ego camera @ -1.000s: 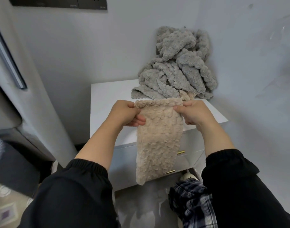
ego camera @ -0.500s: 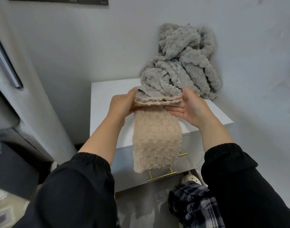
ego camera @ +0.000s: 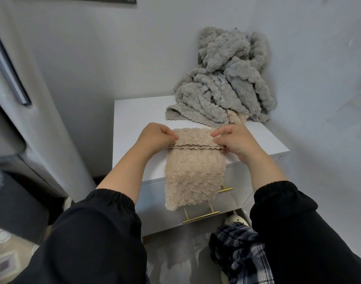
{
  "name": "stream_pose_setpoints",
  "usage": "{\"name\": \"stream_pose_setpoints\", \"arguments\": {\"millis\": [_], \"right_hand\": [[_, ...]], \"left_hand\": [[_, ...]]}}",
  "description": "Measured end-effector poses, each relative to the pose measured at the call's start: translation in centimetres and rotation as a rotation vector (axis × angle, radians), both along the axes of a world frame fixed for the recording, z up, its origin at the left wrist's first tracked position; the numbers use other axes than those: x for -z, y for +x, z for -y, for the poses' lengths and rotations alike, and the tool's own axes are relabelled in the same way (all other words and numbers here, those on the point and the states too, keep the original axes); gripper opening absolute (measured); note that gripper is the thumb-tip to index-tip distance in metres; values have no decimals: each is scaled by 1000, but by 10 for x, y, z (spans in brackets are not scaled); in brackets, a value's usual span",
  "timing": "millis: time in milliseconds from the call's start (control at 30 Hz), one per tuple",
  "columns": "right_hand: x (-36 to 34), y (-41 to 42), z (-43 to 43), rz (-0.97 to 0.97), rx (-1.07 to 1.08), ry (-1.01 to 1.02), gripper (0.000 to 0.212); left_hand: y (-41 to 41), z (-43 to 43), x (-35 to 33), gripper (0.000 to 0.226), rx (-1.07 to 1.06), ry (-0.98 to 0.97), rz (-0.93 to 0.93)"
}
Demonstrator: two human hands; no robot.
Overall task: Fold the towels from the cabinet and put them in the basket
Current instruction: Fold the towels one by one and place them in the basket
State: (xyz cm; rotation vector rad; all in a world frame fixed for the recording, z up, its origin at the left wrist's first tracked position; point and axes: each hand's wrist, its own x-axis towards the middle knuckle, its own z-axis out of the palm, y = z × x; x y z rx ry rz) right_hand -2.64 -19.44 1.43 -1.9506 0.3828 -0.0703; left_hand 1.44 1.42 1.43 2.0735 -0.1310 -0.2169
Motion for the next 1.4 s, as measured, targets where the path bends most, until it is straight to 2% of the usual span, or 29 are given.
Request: {"name": "stream_pose_setpoints", "arguments": {"millis": [67,167,300,367,500,600,667,733,767,833,900,1033,1167,1300,1400], "right_hand": [[3,1,0,21,14,-100,20],[9,2,-1,77,28,-285,9],[14,6,1,43,-16,-300,14],[13,8,3,11,-23,-286,22],[10,8,4,8,-83,-271,53],[7,11,7,-42,-113,-210,61],[5,13,9,-85,-128,-153,64],[2,14,11,-113,-141,-137,60],[1,14,11,-123,-146,-142,51],[-2,14,10,-144,-131,-162,27],[0,14,11,-147,-83,-168,15],[2,16,11,-45,1,-104,40],[-3,16,7,133,36,-31,21],[-4,17,5,225,71,-5,26],[-1,18,8,278,72,-104,29]], "left_hand": [[0,3,3,11,0,72,49],[1,6,8,14,2,155,113],[6,5,15,7,-17,236,167],[8,3,17,19,-37,293,199],[12,0,16,54,40,281,158],[13,1,14,70,92,305,146],[14,2,13,64,106,298,131],[15,0,11,40,120,277,106],[16,0,10,28,123,268,99],[18,-1,9,19,100,248,101],[19,0,11,19,44,228,127],[18,4,10,13,-67,206,265],[14,7,5,16,-120,138,393],[13,8,3,19,-125,97,417],[11,7,3,18,-99,93,412]]}}
